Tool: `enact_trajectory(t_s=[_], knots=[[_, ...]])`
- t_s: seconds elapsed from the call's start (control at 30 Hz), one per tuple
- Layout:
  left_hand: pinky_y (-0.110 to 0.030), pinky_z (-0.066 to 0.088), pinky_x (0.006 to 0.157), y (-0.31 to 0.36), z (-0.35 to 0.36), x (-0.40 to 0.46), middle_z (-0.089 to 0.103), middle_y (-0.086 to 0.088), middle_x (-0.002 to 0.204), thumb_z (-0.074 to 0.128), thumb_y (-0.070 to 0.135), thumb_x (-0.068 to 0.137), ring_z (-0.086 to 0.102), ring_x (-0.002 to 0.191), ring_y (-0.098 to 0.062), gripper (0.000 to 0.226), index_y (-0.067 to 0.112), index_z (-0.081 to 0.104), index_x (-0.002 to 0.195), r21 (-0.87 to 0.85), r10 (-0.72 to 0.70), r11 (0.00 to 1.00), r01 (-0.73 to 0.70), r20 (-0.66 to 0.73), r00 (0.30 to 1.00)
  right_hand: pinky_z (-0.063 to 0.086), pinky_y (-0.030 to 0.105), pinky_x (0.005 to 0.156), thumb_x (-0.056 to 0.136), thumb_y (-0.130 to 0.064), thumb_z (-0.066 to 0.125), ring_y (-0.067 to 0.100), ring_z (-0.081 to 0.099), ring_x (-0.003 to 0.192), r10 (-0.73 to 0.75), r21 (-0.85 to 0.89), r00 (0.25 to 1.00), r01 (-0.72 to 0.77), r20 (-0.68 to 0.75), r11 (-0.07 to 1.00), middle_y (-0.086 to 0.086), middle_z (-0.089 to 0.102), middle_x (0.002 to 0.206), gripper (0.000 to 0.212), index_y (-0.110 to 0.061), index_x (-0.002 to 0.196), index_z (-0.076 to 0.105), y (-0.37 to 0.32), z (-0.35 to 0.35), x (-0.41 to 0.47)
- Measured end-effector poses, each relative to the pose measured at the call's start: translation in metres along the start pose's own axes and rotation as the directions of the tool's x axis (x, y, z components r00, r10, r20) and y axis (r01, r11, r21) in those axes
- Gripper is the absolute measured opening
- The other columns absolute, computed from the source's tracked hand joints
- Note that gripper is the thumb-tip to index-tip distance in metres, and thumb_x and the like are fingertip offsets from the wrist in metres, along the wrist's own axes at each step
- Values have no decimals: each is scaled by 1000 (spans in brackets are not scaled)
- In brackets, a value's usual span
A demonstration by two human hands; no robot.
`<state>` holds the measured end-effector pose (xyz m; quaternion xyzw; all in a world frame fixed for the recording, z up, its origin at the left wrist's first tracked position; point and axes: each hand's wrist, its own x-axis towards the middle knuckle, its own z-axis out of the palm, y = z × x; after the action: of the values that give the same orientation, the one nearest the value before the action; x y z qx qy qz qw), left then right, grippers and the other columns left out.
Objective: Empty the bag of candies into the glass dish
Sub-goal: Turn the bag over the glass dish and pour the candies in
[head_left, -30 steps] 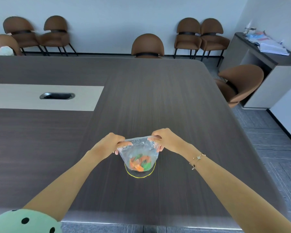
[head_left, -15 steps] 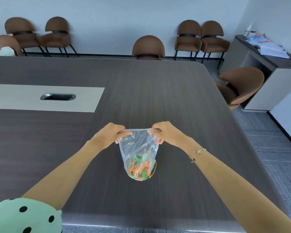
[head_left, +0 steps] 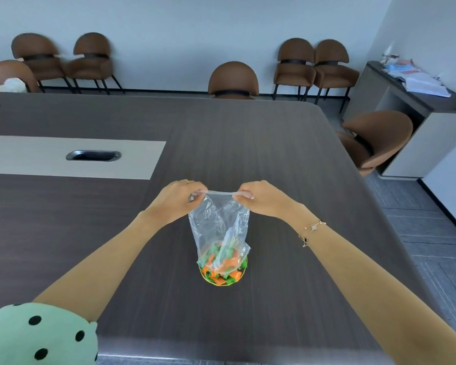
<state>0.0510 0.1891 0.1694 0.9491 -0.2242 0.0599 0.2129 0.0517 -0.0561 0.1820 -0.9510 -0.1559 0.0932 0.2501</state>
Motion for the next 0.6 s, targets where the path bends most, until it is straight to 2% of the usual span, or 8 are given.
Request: enact_trajectory(t_s=[0.1,0.2,0.3,0.37,0.43,0.5,0.53,0.6], knots=[[-31,52,76,-2,-5,2,70,7,95,54,21,92,58,85,-9,16,25,66,102,-14,-34,999,34,4,999,54,42,75,89,-41,53,26,66,84,23,6,1000,-23,4,1000,7,69,91,30,-13,91,64,-4,-4,1],[-34,54,77,-4,-14,4,70,6,96,53,22,92,60,88,-13,16,26,65,102,-14,-35,999,35,-2,999,55,43,78,89,-29,54,25,66,88,-25,-51,1000,25,4,998,5,70,94,21,-13,96,65,-9,-10,3],[-38,55,75,-6,-24,6,69,5,96,53,19,92,62,86,-17,17,24,66,102,8,-16,1000,17,-49,999,50,39,69,93,-19,48,29,64,86,-98,-154,993,87,-66,984,8,69,88,19,-9,95,64,-13,-14,9],[-37,55,71,-12,-31,6,70,2,97,54,15,91,64,82,-22,17,21,67,101,43,20,999,-15,-127,992,46,32,66,95,-17,46,25,60,92,-160,-215,978,128,-135,968,4,69,92,20,-14,104,64,-19,-14,14],[-32,55,68,-22,-35,-1,72,-1,97,53,13,89,66,79,-25,19,17,69,98,111,104,991,-79,-232,967,46,32,72,96,-17,46,23,55,102,-230,-256,950,173,-213,951,4,70,95,23,-17,112,64,-28,-9,20],[-25,50,67,-33,-38,-15,74,-2,94,46,15,86,65,77,-24,25,13,70,95,181,144,979,-92,-301,943,47,33,87,96,-16,48,24,53,112,-315,-290,914,238,-257,927,5,70,107,25,-15,115,64,-37,2,26],[-25,49,68,-41,-37,-24,75,-2,94,45,16,85,65,79,-23,28,13,71,95,195,135,978,-75,-315,940,45,34,94,96,-15,49,25,54,115,-366,-323,894,277,-257,905,5,69,114,25,-13,116,65,-42,12,28],[-31,53,78,-60,-28,-44,75,-2,101,48,17,85,67,87,-23,27,12,72,98,215,110,976,-44,-304,946,43,37,99,95,-12,52,28,56,117,-440,-380,865,334,-239,863,8,66,123,25,-9,115,66,-46,36,31]])
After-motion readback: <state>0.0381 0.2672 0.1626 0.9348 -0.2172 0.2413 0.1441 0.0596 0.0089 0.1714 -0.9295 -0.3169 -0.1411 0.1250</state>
